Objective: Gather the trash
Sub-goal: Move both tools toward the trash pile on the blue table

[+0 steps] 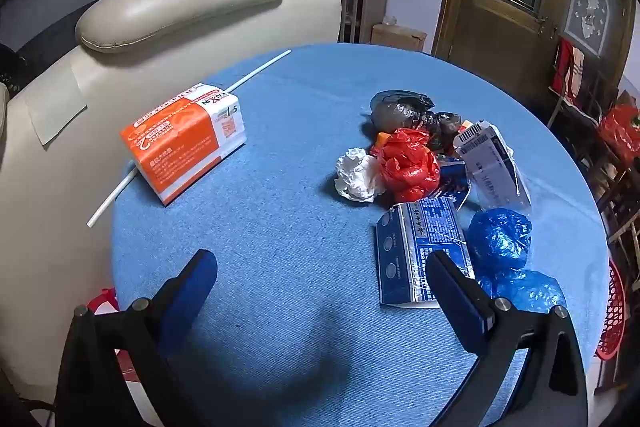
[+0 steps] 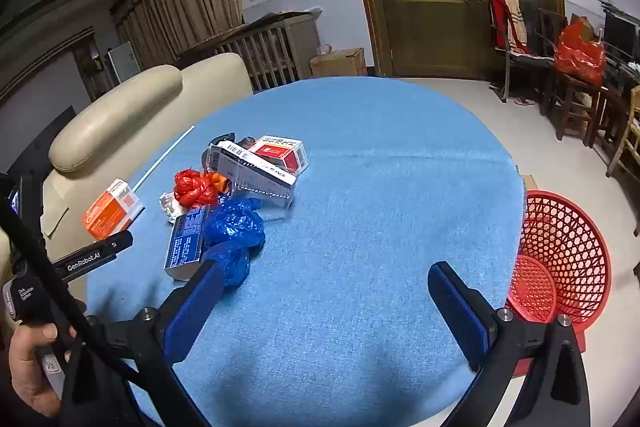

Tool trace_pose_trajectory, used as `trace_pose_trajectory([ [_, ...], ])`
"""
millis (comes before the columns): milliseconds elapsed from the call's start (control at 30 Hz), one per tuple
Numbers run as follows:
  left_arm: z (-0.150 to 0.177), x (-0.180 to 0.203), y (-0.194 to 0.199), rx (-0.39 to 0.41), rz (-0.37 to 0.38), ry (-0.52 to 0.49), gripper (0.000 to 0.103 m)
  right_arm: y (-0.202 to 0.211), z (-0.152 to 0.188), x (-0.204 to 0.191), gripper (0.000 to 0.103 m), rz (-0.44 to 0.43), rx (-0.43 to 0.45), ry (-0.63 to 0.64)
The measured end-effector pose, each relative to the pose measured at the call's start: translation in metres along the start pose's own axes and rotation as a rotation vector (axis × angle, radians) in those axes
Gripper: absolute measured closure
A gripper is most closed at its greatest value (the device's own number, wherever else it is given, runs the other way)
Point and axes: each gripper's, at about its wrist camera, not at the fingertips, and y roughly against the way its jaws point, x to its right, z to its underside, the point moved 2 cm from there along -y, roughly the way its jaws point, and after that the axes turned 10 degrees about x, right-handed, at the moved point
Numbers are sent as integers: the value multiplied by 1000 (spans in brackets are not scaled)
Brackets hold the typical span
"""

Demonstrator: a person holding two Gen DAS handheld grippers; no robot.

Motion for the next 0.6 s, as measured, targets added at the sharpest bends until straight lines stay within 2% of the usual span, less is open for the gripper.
trace_pose_trajectory([
  [500,-3,0,3,-12,24,-12,0,1,1,-4,0,-23,4,-9],
  [600,-3,-2,4,9,34,-13,0,1,2,-4,0,-24,3,-9],
])
